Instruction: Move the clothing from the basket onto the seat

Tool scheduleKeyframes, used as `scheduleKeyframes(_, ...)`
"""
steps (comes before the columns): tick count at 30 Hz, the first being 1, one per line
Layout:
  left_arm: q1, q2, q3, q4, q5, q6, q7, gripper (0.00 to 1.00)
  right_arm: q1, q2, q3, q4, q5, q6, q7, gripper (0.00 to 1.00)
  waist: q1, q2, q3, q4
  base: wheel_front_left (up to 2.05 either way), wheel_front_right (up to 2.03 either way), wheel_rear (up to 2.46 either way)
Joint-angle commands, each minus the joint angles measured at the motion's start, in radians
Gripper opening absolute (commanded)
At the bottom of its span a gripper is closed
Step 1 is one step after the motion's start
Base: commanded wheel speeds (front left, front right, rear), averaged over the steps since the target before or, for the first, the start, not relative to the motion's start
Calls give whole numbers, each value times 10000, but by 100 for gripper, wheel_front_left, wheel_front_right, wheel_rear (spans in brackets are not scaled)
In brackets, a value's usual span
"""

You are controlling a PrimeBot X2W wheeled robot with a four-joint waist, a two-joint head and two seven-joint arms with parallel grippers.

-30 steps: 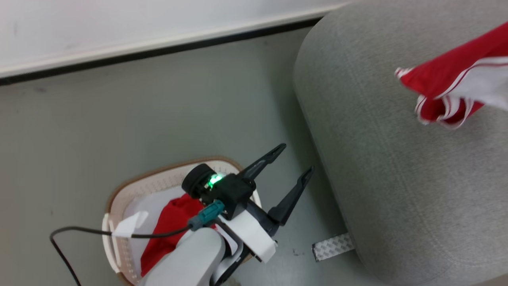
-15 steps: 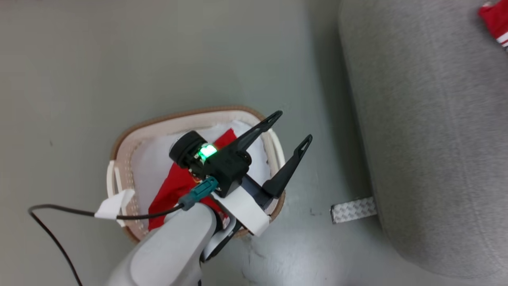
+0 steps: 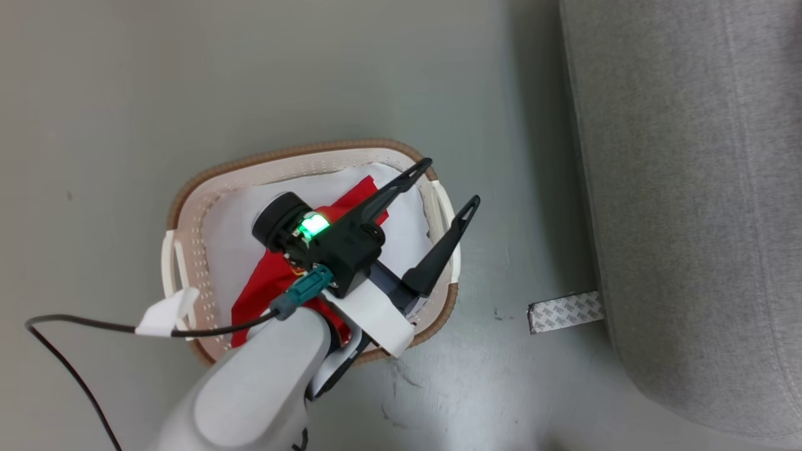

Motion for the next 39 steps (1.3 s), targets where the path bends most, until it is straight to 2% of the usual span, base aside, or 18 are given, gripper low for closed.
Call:
scheduleKeyframes(1, -50, 68, 29, 23, -124, 25, -27, 100, -95, -72, 99, 36, 92, -22, -10, 58, -2, 0, -81, -51, 0, 0, 0)
scheduleKeyframes(2, -25, 82, 44, 42, -150, 48, -51, 100, -112, -110, 277, 39, 228, -22, -31, 100, -2, 0, -153, -78, 0, 0, 0)
scheduleKeyframes(10, 427, 114, 174, 394, -384, 159, -291, 100, 256, -302, 1833, -74, 1020, -22, 116, 100, -2, 0, -1336, -202, 0, 0, 0)
scheduleKeyframes(16, 1130, 129, 485, 757, -883, 366, -476, 100, 699, -773, 3296, -642, 1521, -22, 364, 100, -2, 0, -2807, -180, 0, 0, 0)
scheduleKeyframes(21, 1738, 153, 874, 838, -1130, 565, -590, 100, 901, -1247, 3957, -1332, 2007, -22, 11, 100, -2, 0, -3984, -5, 0, 0, 0)
scheduleKeyframes(27, 2368, 7, 1389, 744, -1360, 730, -619, 100, 1485, -1744, 4119, -2344, 2658, -22, -835, 100, -2, 0, -5291, 600, 0, 0, 0)
scheduleKeyframes(32, 3093, 93, 2152, 571, -1490, 931, -617, 100, 2300, -1994, 3779, -3382, 3005, -22, -1501, 100, -2, 0, -6048, 995, 0, 0, 0)
scheduleKeyframes(36, 3721, 182, 2772, 520, -1505, 1026, -619, 100, 3149, -1842, 3211, -4062, 3101, -22, -1842, 100, -2, 0, -6445, 1249, 0, 0, 0)
scheduleKeyframes(39, 4150, 245, 3298, 515, -1486, 1088, -620, 100, 4017, -1472, 2529, -4523, 3090, -22, -2089, 100, -2, 0, -6626, 1418, 0, 0, 0)
